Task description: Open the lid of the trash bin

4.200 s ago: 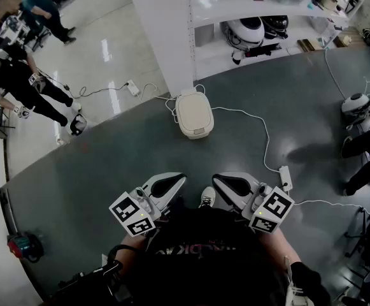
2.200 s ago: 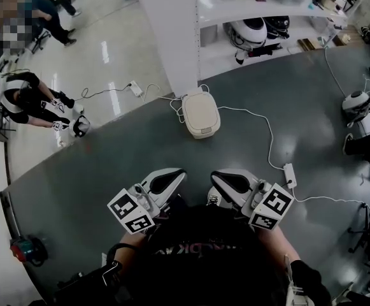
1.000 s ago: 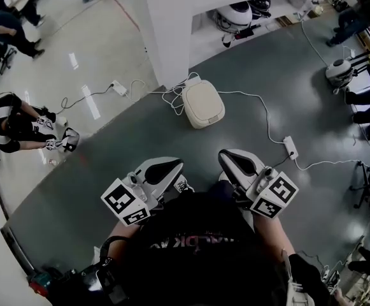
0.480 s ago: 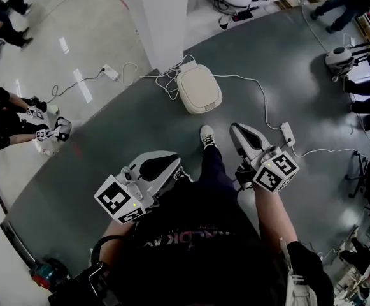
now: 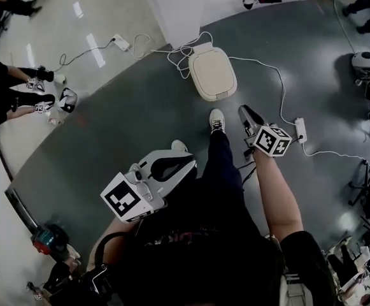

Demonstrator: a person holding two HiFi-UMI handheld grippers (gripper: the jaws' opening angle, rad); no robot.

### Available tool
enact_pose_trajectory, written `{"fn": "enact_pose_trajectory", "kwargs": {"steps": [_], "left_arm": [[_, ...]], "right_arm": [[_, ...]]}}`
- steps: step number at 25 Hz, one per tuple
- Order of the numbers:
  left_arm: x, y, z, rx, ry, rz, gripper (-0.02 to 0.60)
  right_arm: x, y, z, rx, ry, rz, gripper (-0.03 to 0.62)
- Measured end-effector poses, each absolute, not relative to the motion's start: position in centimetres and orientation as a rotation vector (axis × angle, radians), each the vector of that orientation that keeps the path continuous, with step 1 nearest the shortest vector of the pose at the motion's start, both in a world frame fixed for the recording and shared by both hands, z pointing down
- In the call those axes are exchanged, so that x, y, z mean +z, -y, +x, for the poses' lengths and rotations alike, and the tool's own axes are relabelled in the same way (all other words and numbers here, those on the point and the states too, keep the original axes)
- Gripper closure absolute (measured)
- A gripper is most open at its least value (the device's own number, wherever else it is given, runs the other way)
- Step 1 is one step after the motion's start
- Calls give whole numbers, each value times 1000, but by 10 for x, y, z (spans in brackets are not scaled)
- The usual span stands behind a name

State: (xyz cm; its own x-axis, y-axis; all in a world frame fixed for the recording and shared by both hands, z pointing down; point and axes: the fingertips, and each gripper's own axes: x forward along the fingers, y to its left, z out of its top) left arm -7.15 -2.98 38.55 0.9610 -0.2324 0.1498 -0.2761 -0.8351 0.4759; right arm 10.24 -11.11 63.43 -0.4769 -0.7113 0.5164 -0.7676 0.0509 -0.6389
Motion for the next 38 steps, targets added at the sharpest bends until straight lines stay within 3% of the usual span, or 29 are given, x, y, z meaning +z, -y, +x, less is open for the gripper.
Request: {"fn": "enact_pose_trajectory", "kwargs": {"steps": [7,19,38], "left_arm": [[425,57,-25,150,353,2526,581],[534,60,-23,261,463,2248,581],[591,53,-36,337,517,2147,581]], "right_arm": [[787,122,132,1698,1848,1547,516],[952,153,134,1902,1471,1564,464],[1017,147,128,1959,1329,1546,442]]}}
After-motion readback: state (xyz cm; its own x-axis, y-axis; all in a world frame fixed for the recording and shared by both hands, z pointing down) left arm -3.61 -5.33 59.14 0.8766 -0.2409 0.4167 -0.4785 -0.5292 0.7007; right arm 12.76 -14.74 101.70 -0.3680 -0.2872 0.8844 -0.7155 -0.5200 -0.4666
